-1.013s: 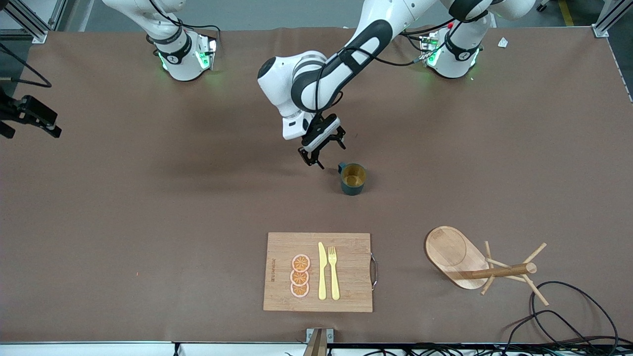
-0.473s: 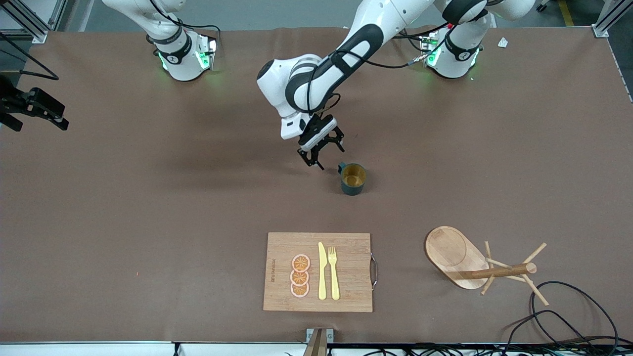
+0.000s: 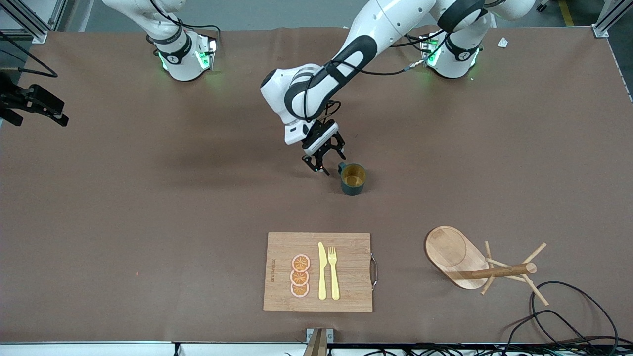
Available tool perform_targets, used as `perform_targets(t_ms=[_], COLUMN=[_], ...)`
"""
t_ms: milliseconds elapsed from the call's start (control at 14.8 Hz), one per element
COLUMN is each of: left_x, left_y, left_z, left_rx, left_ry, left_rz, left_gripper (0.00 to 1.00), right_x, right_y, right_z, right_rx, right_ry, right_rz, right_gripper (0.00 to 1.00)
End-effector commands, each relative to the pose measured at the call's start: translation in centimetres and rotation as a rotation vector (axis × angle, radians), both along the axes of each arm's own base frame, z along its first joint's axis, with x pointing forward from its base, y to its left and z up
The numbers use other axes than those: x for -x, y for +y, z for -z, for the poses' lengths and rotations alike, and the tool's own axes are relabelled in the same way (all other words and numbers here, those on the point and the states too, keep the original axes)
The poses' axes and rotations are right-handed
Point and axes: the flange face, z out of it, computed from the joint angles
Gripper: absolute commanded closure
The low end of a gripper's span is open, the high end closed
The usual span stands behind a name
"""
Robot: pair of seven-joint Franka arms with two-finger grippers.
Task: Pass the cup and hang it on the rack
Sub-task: 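Lower the left gripper and grasp the teal mug by its handle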
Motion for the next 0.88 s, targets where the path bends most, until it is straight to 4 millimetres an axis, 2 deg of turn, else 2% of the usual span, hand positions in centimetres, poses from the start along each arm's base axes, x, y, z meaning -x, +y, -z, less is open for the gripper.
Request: perform_targets(t_ms=[0, 338, 810], left_x=[0.1, 0.5, 0.0], left_y=[0.0, 0.0, 0.4], left_z=[0.7, 1.6, 2.5], left_rx=[-0.028, -0.048, -0.066], left_ry=[-0.032, -0.022, -0.037], left_rz=[0.017, 0.037, 0.061], left_gripper=[0.23, 0.41, 0.43], right_x=[0.6, 0.6, 0.6], right_y=[0.0, 0.0, 0.0], right_z=[-0.9, -1.1, -1.1], right_rx=[0.0, -0.001, -0.001], right_ry=[-0.01, -0.011, -0.013], right_rz=[0.012, 0.012, 0.012], right_gripper=[0.0, 0.0, 0.0])
